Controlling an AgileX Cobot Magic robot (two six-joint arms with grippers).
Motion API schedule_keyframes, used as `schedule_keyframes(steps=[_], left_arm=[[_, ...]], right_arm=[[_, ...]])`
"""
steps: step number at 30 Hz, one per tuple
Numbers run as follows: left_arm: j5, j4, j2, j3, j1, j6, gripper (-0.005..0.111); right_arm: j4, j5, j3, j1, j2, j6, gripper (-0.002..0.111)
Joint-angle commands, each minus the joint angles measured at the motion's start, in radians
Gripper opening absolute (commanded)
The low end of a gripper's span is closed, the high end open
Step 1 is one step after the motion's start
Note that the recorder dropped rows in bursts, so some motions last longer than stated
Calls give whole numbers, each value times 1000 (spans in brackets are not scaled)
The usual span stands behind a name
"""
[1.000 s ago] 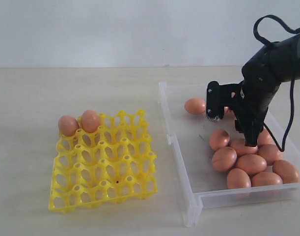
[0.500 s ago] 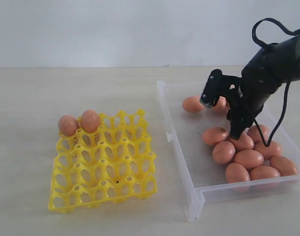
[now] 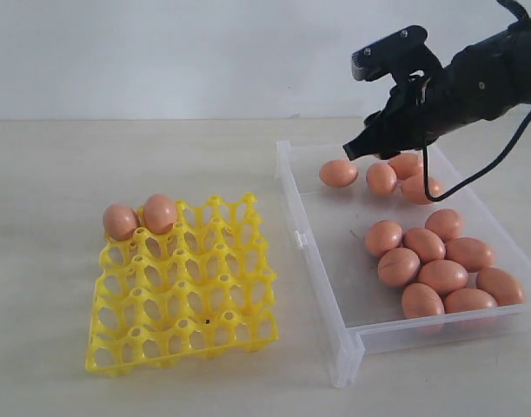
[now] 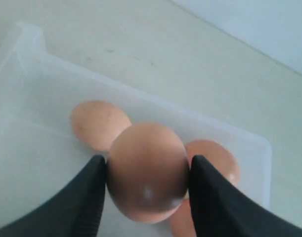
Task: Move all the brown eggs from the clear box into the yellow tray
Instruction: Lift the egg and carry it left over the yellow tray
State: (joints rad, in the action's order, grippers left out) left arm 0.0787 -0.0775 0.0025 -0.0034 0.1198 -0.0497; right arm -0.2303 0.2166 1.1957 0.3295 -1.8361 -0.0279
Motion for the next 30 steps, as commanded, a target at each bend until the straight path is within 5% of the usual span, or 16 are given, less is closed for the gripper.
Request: schedule_keyframes(steps=[1,17,30], left_arm=[[-4,-9,-2,3,-2,-9,4],[-1,-9,-2,3,-2,-9,4],[-4,-9,-2,3,-2,-9,4]], right_arm=[[19,-73,2,55,25,1,0],[65,-519,2,350,-21,153,0],[16,-872,2,389,-258,305,0]])
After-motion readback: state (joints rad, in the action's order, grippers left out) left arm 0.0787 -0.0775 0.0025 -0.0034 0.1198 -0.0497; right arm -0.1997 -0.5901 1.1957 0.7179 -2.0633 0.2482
